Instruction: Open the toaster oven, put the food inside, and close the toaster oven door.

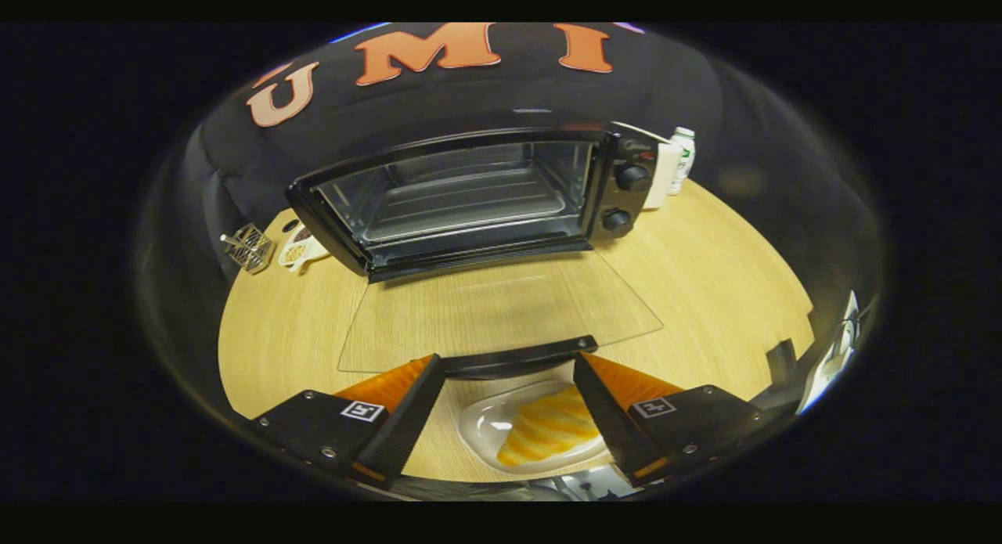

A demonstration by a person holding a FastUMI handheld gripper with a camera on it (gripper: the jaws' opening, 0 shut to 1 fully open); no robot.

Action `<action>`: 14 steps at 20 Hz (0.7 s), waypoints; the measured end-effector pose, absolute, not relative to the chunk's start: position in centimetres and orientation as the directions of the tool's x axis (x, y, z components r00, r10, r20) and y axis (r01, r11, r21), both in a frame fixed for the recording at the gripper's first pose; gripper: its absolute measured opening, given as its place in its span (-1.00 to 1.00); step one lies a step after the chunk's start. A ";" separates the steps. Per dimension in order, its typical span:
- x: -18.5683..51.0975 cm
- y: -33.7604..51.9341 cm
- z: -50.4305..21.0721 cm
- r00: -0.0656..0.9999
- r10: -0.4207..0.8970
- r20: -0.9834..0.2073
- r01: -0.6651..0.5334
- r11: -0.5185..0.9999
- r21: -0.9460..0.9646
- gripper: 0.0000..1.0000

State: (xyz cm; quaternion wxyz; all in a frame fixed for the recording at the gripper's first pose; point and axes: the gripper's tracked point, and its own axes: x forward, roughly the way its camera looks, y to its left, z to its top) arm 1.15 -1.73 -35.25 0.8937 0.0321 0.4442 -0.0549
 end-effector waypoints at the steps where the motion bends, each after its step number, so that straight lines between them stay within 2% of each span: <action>1: 0.3 -1.9 -34.8 0.602 -0.085 -0.794 0.149 0.989 0.006 0.97; 8: -6.7 -3.1 -36.6 0.530 -0.220 -0.819 0.324 0.945 -0.045 0.97; 14: -9.5 -1.8 -40.3 0.455 -0.220 -0.863 0.391 0.920 -0.029 0.98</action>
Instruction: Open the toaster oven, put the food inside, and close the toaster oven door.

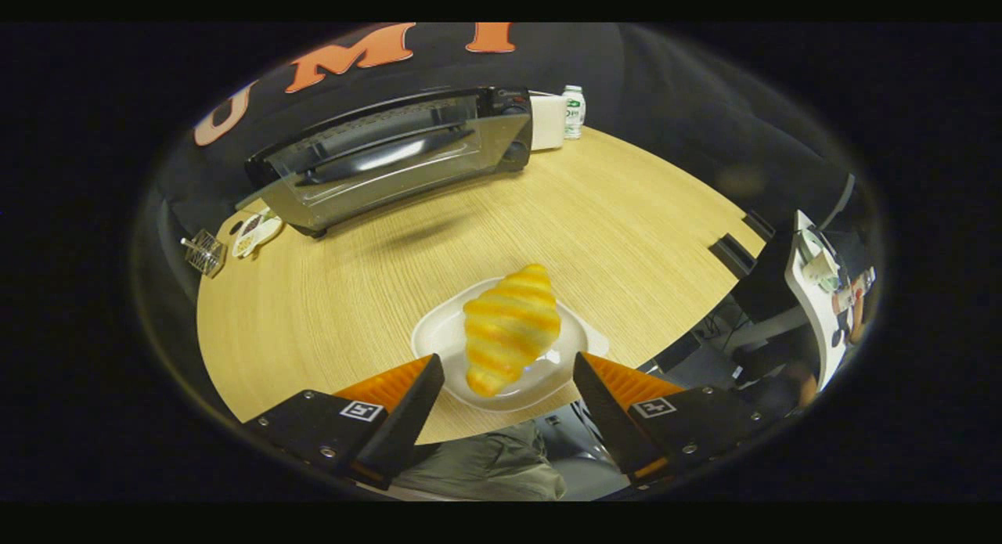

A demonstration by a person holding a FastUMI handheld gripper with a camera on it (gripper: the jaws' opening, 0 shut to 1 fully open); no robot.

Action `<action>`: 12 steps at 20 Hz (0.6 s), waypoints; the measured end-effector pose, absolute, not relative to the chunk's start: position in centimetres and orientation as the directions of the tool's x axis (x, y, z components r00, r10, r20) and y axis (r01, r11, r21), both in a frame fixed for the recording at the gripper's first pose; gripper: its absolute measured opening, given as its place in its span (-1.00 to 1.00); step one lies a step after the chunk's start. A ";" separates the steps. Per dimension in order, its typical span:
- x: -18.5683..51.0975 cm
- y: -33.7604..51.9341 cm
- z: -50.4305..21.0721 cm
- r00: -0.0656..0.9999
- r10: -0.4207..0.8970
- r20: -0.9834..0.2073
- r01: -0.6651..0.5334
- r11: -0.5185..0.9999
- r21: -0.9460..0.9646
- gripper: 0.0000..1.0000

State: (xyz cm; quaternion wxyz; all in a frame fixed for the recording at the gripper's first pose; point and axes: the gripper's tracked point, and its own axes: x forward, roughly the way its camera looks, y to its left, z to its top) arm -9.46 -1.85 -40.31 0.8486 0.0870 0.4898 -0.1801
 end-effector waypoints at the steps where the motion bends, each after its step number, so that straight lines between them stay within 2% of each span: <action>1: -9.4 -1.7 -40.7 0.450 -0.217 -0.866 0.390 0.920 -0.028 0.98; 3: -9.5 -1.4 -40.8 0.439 -0.212 -0.873 0.407 0.913 -0.018 0.99; 5: -8.4 -1.3 -39.4 0.478 -0.200 -0.856 0.424 0.906 0.025 0.98; 12: 0.9 -2.7 -29.0 0.702 -0.206 -0.681 0.319 0.947 0.043 0.96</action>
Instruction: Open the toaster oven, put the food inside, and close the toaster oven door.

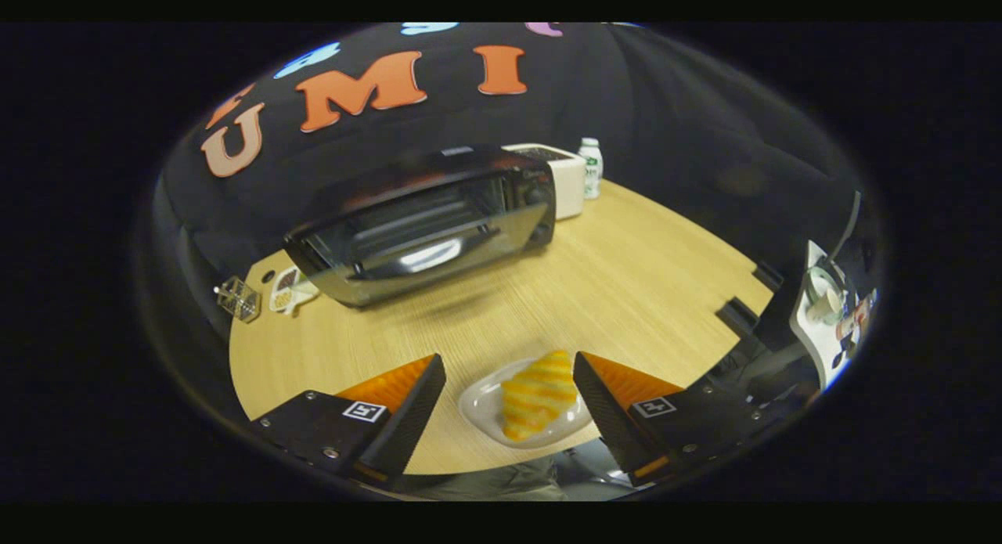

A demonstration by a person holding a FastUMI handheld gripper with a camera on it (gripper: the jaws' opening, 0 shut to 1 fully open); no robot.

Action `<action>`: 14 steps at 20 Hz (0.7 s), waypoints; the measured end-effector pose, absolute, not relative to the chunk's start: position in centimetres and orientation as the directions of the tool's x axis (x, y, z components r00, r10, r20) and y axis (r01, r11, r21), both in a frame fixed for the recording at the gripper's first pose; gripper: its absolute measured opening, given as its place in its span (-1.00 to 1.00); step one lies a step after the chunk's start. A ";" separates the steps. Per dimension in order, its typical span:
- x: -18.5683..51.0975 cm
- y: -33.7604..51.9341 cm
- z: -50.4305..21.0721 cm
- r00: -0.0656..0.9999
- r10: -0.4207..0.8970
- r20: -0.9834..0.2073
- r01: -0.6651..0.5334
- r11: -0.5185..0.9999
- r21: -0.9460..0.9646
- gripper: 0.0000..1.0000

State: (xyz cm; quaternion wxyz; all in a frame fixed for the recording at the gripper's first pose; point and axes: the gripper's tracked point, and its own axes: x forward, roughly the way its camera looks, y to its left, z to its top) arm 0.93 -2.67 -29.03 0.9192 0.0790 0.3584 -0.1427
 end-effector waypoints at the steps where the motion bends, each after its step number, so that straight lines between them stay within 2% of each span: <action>1: 2.8 -2.5 -27.9 0.729 -0.199 -0.654 0.301 0.953 0.045 0.96; 3: 6.0 -1.5 -26.3 0.775 -0.174 -0.608 0.266 0.962 0.065 0.96; 9: 12.7 0.3 -26.4 0.820 -0.126 -0.558 0.148 0.989 -0.006 0.97; 14: 11.4 0.2 -29.1 0.784 -0.139 -0.605 0.121 0.990 -0.071 0.97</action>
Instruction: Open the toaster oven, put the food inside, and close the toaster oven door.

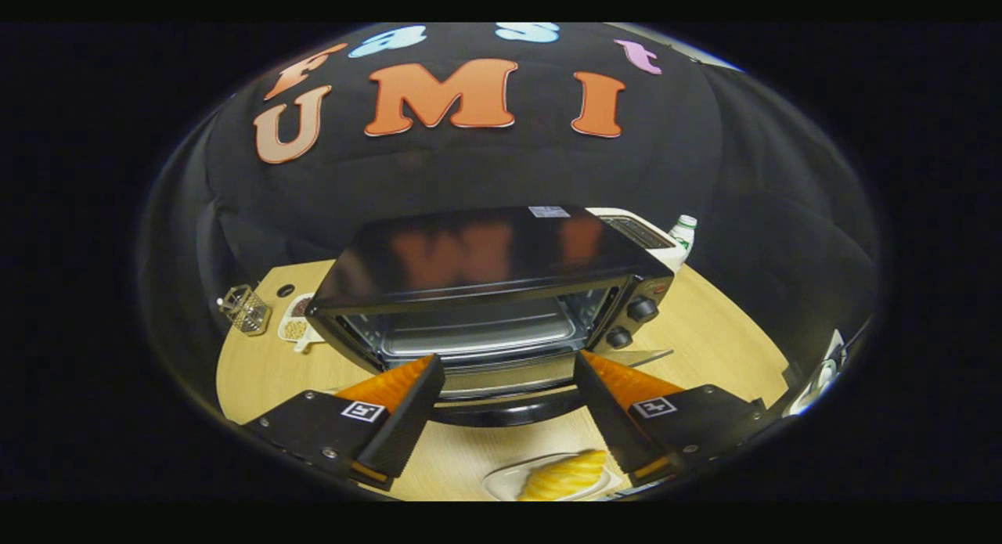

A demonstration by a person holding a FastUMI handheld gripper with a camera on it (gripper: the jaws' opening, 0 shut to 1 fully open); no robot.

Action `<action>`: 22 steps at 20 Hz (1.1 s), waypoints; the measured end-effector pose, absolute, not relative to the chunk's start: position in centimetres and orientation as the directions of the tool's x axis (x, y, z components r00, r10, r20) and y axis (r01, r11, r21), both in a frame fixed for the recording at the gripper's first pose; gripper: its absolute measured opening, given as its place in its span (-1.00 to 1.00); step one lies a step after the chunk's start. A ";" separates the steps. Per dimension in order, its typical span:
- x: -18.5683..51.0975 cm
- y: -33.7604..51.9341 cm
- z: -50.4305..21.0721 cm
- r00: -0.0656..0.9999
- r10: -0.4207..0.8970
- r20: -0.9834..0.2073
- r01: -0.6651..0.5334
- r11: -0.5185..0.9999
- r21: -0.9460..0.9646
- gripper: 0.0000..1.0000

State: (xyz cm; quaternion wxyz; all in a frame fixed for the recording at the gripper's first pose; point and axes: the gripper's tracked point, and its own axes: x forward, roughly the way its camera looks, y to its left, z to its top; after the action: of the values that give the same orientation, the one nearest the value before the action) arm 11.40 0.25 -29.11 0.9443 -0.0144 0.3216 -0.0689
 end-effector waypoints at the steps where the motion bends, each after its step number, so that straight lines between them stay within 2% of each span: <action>1: 10.2 0.1 -30.2 0.766 -0.144 -0.627 0.117 0.989 -0.085 0.97; 5: 6.9 -0.5 -34.2 0.705 -0.156 -0.692 0.141 0.987 -0.078 0.96; 14: 4.4 -0.4 -40.7 0.604 -0.170 -0.779 0.203 0.978 -0.056 0.95; 18: 4.5 -0.5 -40.9 0.608 -0.174 -0.775 0.217 0.975 -0.049 0.95; 22: 2.6 -0.2 -38.1 0.633 -0.210 -0.746 0.256 0.965 -0.054 0.95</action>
State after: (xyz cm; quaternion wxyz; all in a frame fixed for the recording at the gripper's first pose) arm 2.56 -0.16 -38.12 0.9030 0.0284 0.4088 -0.1288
